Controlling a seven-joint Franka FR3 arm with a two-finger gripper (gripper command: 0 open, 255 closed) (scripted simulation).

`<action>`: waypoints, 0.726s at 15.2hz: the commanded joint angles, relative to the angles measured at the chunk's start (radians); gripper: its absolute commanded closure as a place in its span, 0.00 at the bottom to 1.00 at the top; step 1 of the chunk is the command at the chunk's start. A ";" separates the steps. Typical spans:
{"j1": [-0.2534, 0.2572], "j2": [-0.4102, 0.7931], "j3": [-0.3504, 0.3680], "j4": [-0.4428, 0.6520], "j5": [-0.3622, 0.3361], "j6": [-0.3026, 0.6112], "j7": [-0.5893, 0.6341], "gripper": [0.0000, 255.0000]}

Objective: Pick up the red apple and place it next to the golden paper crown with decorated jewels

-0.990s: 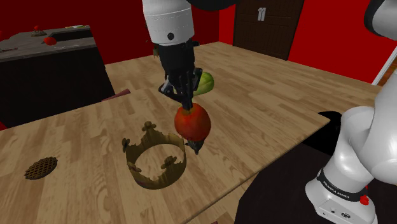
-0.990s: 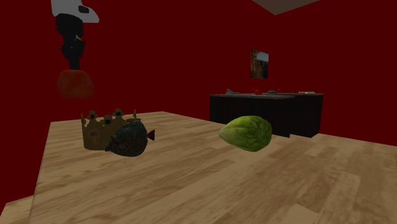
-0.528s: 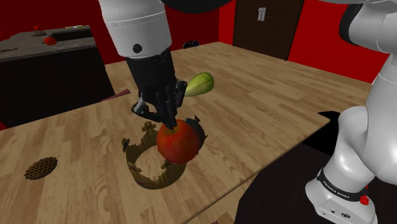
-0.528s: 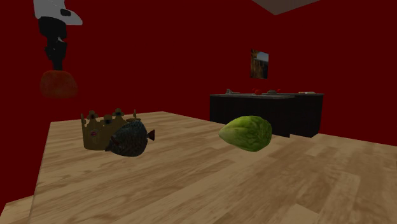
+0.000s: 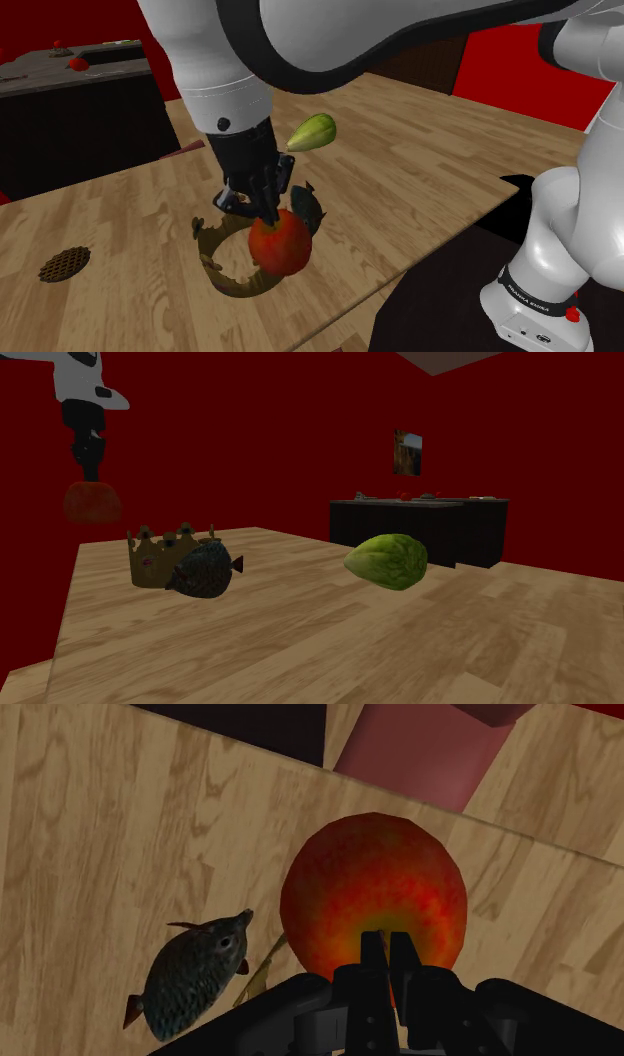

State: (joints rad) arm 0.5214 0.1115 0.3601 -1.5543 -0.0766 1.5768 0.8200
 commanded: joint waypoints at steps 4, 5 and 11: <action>-0.003 -0.009 -0.002 -0.075 0.003 0.067 0.000 1.00; -0.004 -0.010 -0.002 -0.090 0.003 0.081 0.001 1.00; -0.005 -0.010 -0.003 -0.171 0.002 0.162 0.004 1.00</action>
State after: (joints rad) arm 0.5173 0.1019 0.3579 -1.7103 -0.0743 1.7237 0.8245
